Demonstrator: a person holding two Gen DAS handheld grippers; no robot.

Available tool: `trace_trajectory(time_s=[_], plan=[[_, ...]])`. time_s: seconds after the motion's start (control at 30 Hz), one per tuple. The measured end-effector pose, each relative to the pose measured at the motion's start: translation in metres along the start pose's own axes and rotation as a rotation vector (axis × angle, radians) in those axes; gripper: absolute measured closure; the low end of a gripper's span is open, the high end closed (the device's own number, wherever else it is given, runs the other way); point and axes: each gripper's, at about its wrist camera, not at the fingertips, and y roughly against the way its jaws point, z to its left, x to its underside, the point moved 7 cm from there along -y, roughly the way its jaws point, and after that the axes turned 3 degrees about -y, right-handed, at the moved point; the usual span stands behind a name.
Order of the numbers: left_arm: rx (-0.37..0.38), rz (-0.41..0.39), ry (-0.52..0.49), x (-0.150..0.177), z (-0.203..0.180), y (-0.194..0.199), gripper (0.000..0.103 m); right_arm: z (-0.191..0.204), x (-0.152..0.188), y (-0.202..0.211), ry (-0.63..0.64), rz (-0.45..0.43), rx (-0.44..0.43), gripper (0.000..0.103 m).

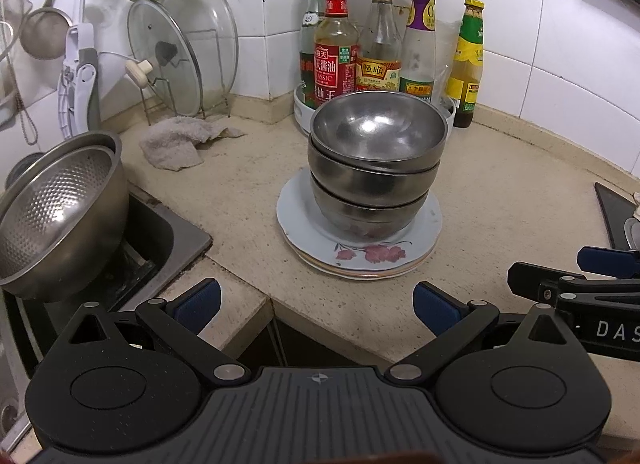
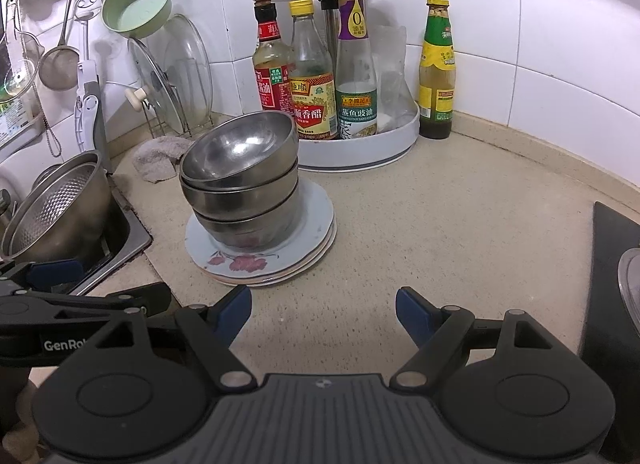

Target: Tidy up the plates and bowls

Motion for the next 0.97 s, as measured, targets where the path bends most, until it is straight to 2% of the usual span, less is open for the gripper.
trace_trajectory(time_s=[0.97], plan=[[-0.001,-0.038,-0.022,-0.008,-0.0038,-0.0011,0.0,-0.0058,-0.0054,-0.0031,-0.027,-0.004,-0.014,0.026]])
